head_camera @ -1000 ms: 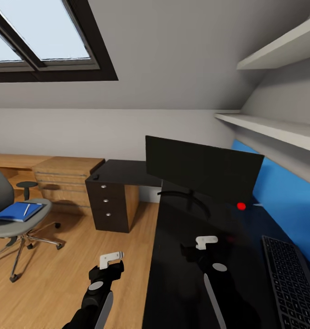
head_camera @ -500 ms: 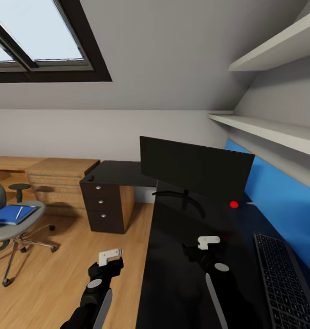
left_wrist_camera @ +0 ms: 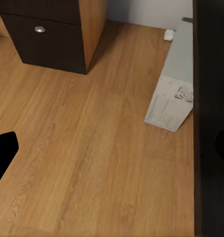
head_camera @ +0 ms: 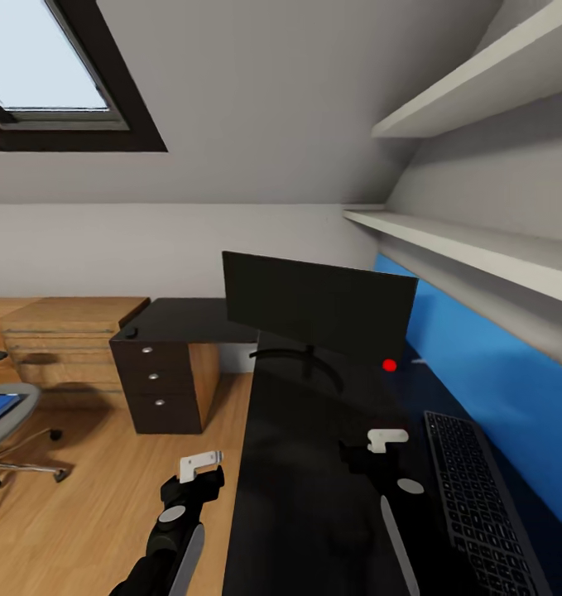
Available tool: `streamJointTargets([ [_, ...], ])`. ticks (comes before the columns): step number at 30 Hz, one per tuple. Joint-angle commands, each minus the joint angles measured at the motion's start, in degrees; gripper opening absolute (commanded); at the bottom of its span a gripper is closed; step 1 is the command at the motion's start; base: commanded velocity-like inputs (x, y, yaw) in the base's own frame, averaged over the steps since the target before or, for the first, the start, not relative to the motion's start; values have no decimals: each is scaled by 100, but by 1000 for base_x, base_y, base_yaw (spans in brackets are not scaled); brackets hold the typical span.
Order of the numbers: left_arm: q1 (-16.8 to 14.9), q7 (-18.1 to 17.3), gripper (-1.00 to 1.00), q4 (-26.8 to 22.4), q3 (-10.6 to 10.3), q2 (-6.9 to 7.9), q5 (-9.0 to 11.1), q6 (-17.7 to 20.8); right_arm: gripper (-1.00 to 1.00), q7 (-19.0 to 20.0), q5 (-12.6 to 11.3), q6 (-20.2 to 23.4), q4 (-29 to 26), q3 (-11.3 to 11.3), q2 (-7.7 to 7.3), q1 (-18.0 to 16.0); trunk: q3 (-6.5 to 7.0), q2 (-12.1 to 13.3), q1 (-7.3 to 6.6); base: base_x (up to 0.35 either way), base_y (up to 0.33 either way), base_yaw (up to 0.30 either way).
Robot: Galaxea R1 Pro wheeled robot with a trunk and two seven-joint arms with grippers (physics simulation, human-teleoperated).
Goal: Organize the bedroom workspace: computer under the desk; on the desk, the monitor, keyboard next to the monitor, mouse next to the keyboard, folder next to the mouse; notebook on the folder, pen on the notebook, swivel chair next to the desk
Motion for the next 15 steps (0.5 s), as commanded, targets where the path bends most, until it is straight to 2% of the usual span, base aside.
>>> streamJointTargets([
  [1, -3, 51, 100, -7, -11, 4, 61, 17, 100, 8, 54, 10, 3, -7, 0, -4, -1, -5, 0, 0, -6, -240],
  [5, -3, 52, 100, -2, -12, 8, 54, 17, 100, 8, 53, -50, 34, -11, -12, -4, 22, -5, 0, 0, -88, -241],
  [10, -3, 52, 100, 3, -12, 4, 51, 17, 100, 8, 52, -73, 46, -11, -18, -4, 49, -5, 0, 0, -227, -238],
  [15, -3, 51, 100, 9, -12, 4, 48, 17, 100, 11, 57, -98, 74, -7, -23, -4, 52, -5, 0, 0, -95, -34],
])
